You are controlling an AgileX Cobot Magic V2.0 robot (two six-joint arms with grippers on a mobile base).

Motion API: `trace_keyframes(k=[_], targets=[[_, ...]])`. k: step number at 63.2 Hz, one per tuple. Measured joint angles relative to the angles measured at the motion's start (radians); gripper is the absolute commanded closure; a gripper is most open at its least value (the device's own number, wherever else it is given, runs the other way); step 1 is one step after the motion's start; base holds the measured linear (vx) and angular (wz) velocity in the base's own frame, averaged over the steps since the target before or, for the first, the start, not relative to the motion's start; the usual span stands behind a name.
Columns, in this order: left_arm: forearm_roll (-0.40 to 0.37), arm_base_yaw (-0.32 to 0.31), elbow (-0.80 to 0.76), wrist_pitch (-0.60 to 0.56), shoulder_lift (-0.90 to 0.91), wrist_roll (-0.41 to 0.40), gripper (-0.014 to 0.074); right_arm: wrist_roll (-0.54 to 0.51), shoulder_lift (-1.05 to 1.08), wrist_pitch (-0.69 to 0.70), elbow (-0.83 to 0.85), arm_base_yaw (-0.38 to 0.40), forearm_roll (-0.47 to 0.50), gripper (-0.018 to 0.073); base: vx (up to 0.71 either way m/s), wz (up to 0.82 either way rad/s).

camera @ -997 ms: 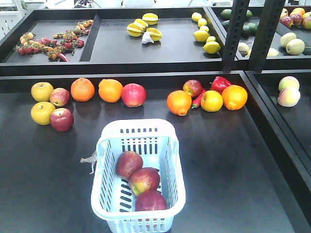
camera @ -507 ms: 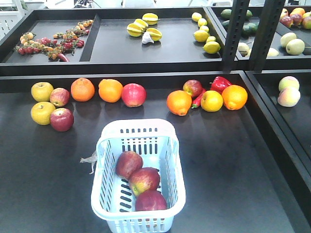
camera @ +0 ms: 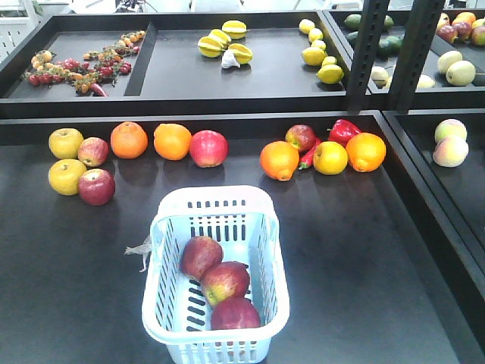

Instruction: Pick three apples into basket with both arms

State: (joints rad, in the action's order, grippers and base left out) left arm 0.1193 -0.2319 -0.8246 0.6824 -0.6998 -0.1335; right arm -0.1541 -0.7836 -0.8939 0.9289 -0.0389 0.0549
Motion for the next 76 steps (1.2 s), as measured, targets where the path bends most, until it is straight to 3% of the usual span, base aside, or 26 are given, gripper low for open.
trace_keyframes(k=[11, 21, 30, 45, 60, 76], targets=[[-0.003, 0.012, 0.191, -0.24, 0.123, 0.0, 0.0603, 0.0, 0.0, 0.0, 0.0, 0.0, 0.0, 0.0568, 0.0, 0.0], [-0.003, 0.08, 0.399, -0.418, 0.26, 0.0, 0.0603, 0.0, 0.0, 0.0, 0.0, 0.0, 0.0, 0.0568, 0.0, 0.0], [-0.013, 0.143, 0.544, -0.511, 0.401, 0.0, 0.0603, 0.0, 0.0, 0.001, 0.0, 0.0, 0.0, 0.0568, 0.0, 0.0], [-0.041, 0.226, 0.737, -0.556, 0.617, -0.001, 0.0603, 0.0, 0.0, 0.001, 0.0, 0.0, 0.0, 0.0568, 0.0, 0.0], [-0.045, 0.229, 0.844, -0.563, 0.709, -0.002, 0.0603, 0.0, 0.0, 0.001, 0.0, 0.0, 0.0, 0.0568, 0.0, 0.0], [-0.049, 0.229, 0.85, -0.617, 0.713, -0.002, 0.0603, 0.0, 0.0, 0.001, 0.0, 0.0, 0.0, 0.0568, 0.0, 0.0]])
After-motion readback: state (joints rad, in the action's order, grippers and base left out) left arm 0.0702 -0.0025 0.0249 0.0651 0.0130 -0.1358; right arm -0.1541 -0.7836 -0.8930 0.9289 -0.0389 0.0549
